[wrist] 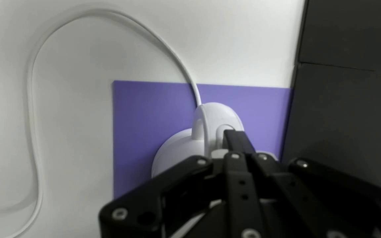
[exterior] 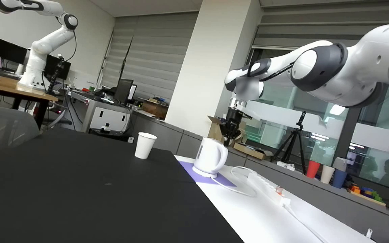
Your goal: Turn on the white electric kettle
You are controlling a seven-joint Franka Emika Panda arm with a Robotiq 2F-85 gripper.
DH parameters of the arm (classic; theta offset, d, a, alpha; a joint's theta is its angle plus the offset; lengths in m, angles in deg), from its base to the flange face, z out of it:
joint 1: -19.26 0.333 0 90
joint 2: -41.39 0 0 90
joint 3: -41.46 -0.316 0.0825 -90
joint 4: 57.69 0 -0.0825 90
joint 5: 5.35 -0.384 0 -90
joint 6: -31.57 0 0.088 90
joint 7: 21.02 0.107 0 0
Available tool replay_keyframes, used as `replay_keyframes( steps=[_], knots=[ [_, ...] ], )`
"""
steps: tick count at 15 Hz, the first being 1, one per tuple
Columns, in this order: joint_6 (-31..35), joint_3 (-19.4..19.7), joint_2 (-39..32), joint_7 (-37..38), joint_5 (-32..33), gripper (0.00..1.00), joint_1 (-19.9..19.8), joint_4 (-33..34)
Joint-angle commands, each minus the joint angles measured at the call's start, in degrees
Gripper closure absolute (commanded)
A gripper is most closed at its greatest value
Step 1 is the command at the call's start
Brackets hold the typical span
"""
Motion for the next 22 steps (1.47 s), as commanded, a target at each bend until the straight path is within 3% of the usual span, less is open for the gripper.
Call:
replay_keyframes(
  steps=[1, 6, 9, 17, 22],
  knots=[
    [3.6, -0.4, -1.3, 3.2, -1.9, 1.00, -0.6, 2.7],
    [17.5, -0.2, 0.0, 7.9, -3.7, 1.00, 0.0, 1.0],
    [20.5, 0.3, 1.1, 8.8, -3.3, 1.00, 1.0, 0.1],
    [-5.5, 4.8, 1.1, 15.3, 2.2, 1.00, 4.0, 1.3],
    [-9.9, 4.8, -0.2, 14.9, 2.8, 1.00, 4.0, 2.7]
  ],
)
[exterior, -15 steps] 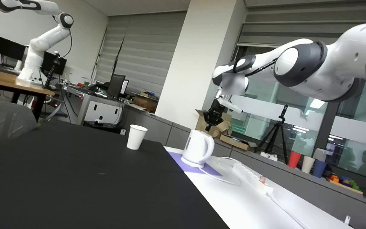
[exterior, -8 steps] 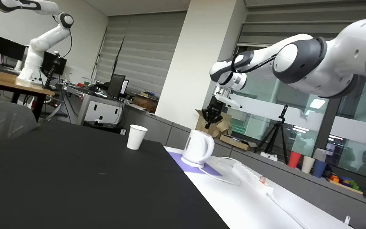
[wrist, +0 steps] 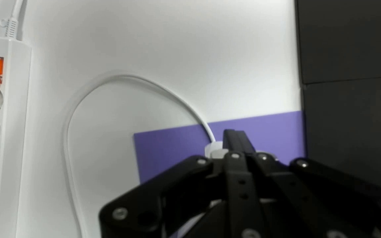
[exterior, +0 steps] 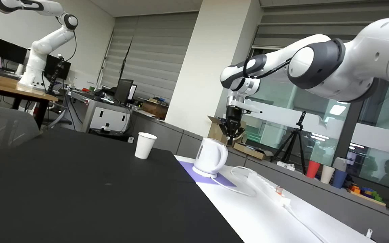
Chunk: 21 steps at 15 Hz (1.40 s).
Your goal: Turn on the white electric kettle
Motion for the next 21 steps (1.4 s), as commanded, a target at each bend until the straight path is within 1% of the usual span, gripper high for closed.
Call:
replay_keyframes(
  steps=[1, 11, 21],
  knots=[
    [-2.2, 0.7, -1.5, 2.0, 0.7, 1.00, 0.3, 2.8],
    [3.5, -0.1, -2.4, 0.8, 0.0, 1.00, -0.4, 2.9],
    [7.2, -0.9, -2.9, 0.7, -2.1, 1.00, -1.6, 2.8]
  ],
)
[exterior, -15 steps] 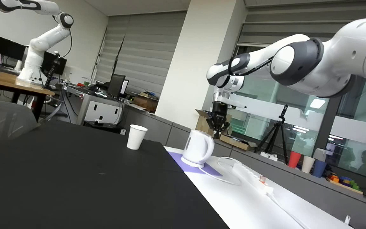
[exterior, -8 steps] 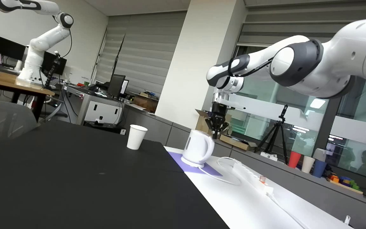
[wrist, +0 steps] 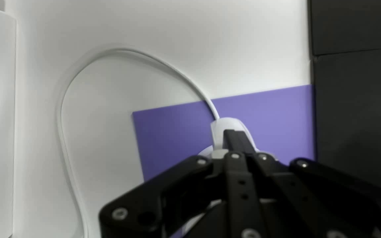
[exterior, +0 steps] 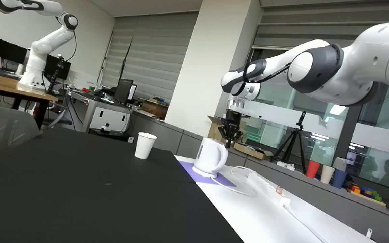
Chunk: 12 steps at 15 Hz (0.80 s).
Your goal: Turn on the white electric kettle
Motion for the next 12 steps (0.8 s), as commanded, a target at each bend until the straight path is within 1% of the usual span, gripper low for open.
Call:
replay_keyframes(
  steps=[1, 3, 9, 11, 12],
  knots=[
    [2.3, -0.6, -1.3, 0.8, -1.3, 1.00, -0.6, 2.7],
    [4.6, -0.7, -1.2, 0.7, -1.9, 1.00, -0.7, 2.7],
    [8.3, -0.9, -0.5, 1.8, -4.0, 1.00, -1.3, 2.5],
    [10.5, -0.4, 0.2, 1.6, -3.9, 1.00, -0.9, 2.7],
    [10.5, 0.0, 0.8, 1.9, -3.4, 1.00, -0.5, 2.7]
  ],
)
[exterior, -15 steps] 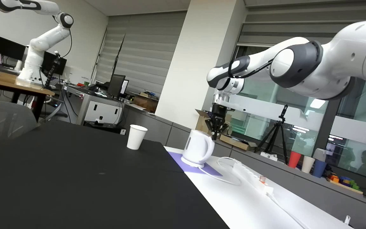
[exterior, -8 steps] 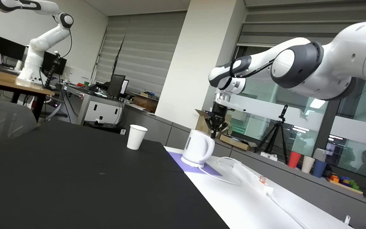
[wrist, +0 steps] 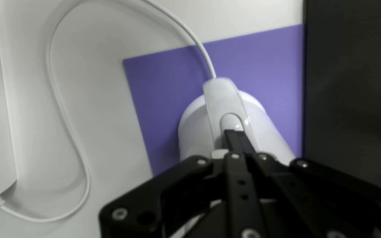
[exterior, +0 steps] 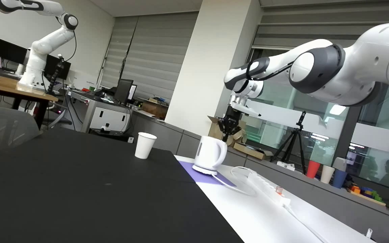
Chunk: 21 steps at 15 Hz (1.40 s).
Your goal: Turn on the white electric kettle
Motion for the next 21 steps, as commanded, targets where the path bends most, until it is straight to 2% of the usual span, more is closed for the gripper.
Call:
replay_keyframes(
  steps=[1, 6, 11, 15, 16, 17, 21],
  knots=[
    [2.0, 0.1, 1.0, 1.9, -0.2, 1.00, 0.6, 1.2],
    [-3.9, 0.8, 3.6, 3.0, 0.6, 1.00, 1.8, 0.9],
    [0.3, 3.4, 5.6, 5.2, 3.6, 1.00, 3.8, 0.8],
    [-0.3, 4.9, 7.3, 5.4, 5.6, 1.00, 4.8, 0.3],
    [-0.9, 5.3, 7.7, 5.2, 6.3, 0.74, 5.1, 0.1],
    [-1.5, 5.7, 8.1, 5.0, 6.9, 0.73, 5.4, 0.0],
    [-3.3, 6.6, 9.0, 4.5, 8.8, 0.46, 6.3, -0.1]
  ],
)
